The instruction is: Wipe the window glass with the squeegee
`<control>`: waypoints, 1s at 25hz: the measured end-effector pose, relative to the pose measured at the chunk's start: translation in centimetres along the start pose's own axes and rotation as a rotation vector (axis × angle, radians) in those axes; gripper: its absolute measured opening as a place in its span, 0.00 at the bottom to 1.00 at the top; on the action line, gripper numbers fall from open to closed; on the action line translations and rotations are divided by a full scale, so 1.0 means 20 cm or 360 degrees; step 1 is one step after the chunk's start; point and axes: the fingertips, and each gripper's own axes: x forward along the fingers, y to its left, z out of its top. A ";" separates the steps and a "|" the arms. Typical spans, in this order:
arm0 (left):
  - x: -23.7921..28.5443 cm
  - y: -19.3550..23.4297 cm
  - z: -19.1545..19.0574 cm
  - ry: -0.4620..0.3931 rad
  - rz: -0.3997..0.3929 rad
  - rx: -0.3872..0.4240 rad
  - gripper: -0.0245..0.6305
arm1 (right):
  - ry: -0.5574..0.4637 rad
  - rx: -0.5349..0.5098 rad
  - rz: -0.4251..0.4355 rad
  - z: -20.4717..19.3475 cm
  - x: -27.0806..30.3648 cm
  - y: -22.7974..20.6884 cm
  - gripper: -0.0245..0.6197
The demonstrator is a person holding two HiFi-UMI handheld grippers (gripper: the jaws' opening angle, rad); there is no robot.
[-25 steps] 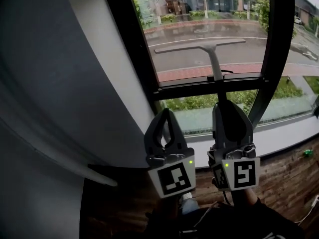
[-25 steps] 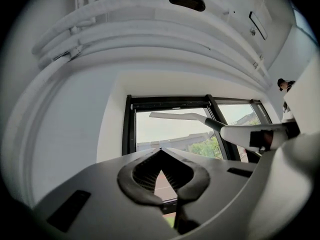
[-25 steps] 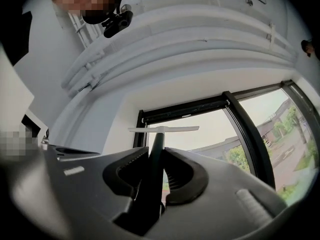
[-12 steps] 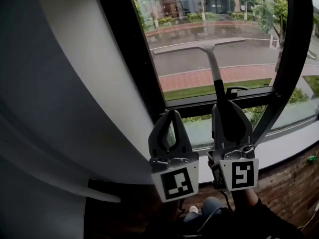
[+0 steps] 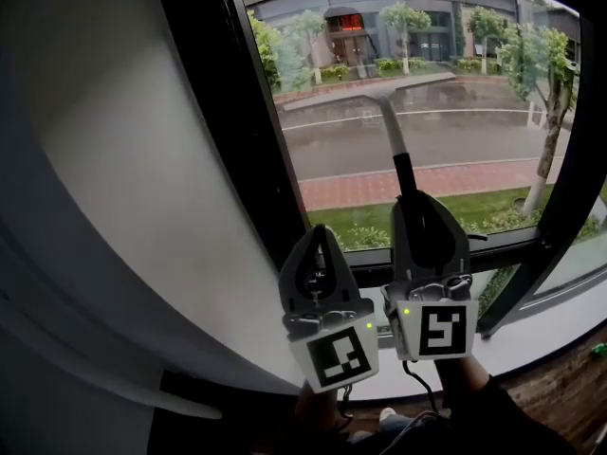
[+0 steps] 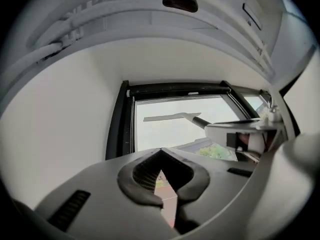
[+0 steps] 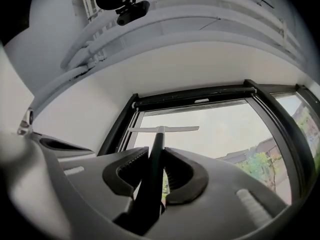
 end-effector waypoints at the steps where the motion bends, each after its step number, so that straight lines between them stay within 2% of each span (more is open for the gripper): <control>1: 0.06 0.02 0.00 0.0002 0.0016 -0.0005 0.04 | -0.0013 -0.0012 -0.0004 0.01 0.09 -0.01 0.19; 5: 0.22 0.06 -0.02 -0.0026 -0.0021 -0.0076 0.04 | -0.0063 -0.0071 -0.0036 0.04 0.37 -0.07 0.19; 8: 0.29 0.10 -0.05 -0.0010 -0.0015 -0.0025 0.04 | -0.0020 -0.0128 -0.0039 0.04 0.48 -0.10 0.19; 11: 0.34 0.14 -0.04 -0.0024 -0.0014 -0.0039 0.04 | -0.0124 -0.0154 -0.0073 0.12 0.61 -0.12 0.19; 14: 0.38 0.20 -0.05 -0.0038 0.0002 -0.0084 0.04 | -0.0200 -0.0160 -0.0111 0.19 0.74 -0.09 0.19; 20: 0.44 0.28 -0.08 -0.0068 -0.0015 -0.0130 0.04 | -0.0226 -0.0155 -0.0166 0.24 0.96 -0.01 0.19; 25: 0.45 0.32 -0.11 -0.0075 -0.0033 -0.0166 0.04 | -0.0286 -0.0178 -0.0213 0.24 1.02 0.02 0.19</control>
